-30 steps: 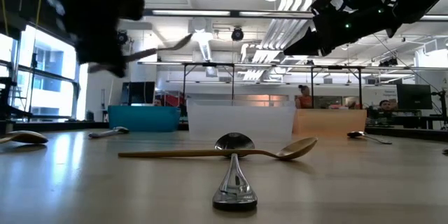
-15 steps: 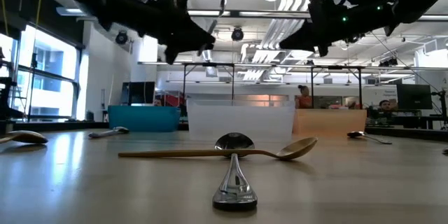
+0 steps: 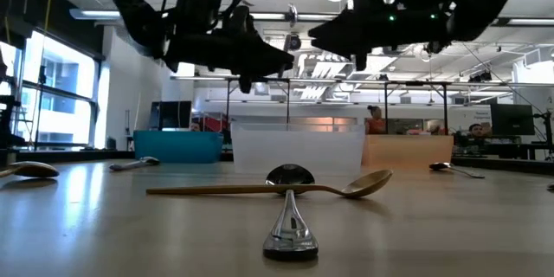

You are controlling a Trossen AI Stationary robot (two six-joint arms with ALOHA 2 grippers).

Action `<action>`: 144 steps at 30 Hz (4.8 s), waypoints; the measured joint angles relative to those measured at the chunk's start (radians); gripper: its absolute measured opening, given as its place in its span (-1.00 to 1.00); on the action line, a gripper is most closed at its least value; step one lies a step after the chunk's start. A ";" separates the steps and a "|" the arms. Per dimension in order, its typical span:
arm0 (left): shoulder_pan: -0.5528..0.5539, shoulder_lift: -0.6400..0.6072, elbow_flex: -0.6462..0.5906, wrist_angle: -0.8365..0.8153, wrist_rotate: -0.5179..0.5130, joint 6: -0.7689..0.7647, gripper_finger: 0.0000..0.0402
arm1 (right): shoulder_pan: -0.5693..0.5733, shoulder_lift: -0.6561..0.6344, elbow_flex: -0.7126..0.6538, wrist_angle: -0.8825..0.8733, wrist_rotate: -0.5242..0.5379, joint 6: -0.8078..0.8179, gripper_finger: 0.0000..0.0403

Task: Sort silverware by color (type)
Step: Put the purple spoon into the orange bin, then put the black spoon into the blue bin

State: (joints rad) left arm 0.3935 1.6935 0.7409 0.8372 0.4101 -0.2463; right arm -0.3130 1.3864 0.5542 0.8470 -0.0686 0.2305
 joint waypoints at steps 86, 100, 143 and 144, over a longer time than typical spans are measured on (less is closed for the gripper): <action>0.025 0.034 0.025 -0.006 0.078 0.127 -0.11 | -0.641 0.243 0.415 -1.384 0.336 -0.807 -0.41; 0.025 0.034 0.025 -0.010 0.078 0.147 -0.15 | -0.605 0.124 0.533 -1.439 0.128 -0.634 -0.94; -0.390 0.034 0.025 0.000 -0.046 0.164 -0.87 | 0.704 -0.131 0.109 -1.297 0.249 0.505 -0.27; -0.401 0.034 0.025 -0.001 -0.045 0.162 -0.87 | 0.721 -0.111 0.136 -1.340 0.244 0.502 -0.23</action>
State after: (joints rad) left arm -0.0077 1.7279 0.7662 0.8360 0.3649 -0.0845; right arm 0.4076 1.2752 0.6906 -0.4928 0.1753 0.7323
